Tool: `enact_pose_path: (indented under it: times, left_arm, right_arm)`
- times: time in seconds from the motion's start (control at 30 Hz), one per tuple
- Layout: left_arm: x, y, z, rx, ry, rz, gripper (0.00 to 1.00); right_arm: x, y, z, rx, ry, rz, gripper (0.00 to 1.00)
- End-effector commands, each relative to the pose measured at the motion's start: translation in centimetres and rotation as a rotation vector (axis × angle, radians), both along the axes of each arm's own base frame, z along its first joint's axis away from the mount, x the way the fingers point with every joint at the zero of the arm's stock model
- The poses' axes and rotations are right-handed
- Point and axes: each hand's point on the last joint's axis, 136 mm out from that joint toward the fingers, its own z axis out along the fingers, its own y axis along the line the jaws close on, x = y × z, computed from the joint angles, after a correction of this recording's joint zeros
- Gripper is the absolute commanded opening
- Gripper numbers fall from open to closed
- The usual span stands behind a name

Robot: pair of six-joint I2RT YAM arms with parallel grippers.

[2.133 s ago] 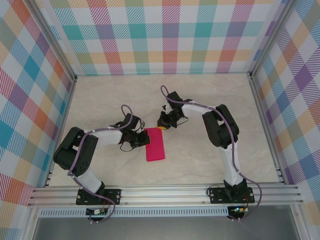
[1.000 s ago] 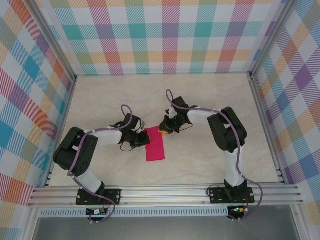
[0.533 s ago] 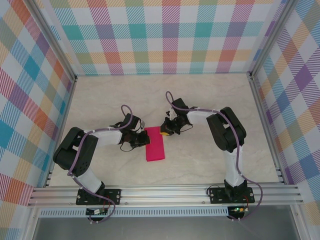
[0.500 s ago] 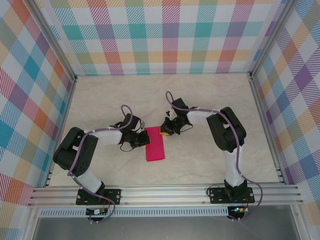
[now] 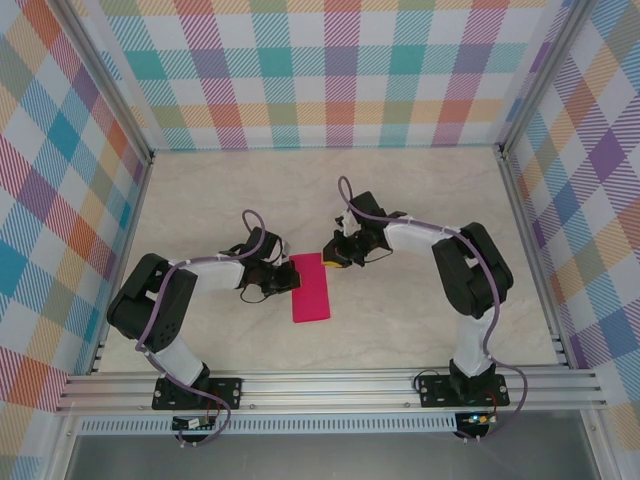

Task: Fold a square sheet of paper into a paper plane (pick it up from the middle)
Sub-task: Fold the square sheet of paper in half at the center of the table.

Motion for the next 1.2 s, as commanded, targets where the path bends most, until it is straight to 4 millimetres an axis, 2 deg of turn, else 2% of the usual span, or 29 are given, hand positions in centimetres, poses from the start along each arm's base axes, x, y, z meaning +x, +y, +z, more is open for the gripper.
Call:
enact_pose_path:
  times: [0.0, 0.3, 0.53, 0.63, 0.83, 0.97, 1.03, 1.17]
  left_arm:
    - [-5.3, 4.4, -6.4, 0.233, 0.219, 0.019, 0.00]
    - [-5.0, 4.1, -5.8, 0.218, 0.205, 0.024, 0.00]
    - [-5.0, 3.9, -6.1, 0.210, 0.218, 0.020, 0.00]
    - [-5.0, 4.0, -6.0, 0.214, 0.214, 0.023, 0.00]
    - [-5.1, 4.1, -6.0, 0.215, 0.210, 0.022, 0.00]
    - [-5.2, 4.2, -6.1, 0.221, 0.214, 0.020, 0.00]
    - [-5.2, 4.3, -6.1, 0.224, 0.212, 0.022, 0.00]
    - [-5.2, 4.3, -6.0, 0.223, 0.210, 0.022, 0.00]
  right_arm:
    - [-2.1, 0.0, 0.2, 0.034, 0.022, 0.028, 0.07]
    - [-5.8, -0.2, -0.9, 0.043, 0.062, 0.054, 0.07]
    - [-7.5, 0.0, -1.9, 0.042, 0.068, 0.101, 0.07]
    - [-8.3, 0.3, -1.5, 0.063, 0.061, 0.132, 0.08]
    - [-9.9, 0.1, -4.1, 0.019, 0.113, 0.139, 0.09]
    - [-10.5, -1.2, -6.2, -0.057, 0.116, 0.114, 0.08]
    - [-10.5, -1.3, -6.1, -0.065, 0.109, 0.116, 0.08]
    - [-10.2, -0.6, -3.9, -0.021, 0.083, 0.121, 0.08]
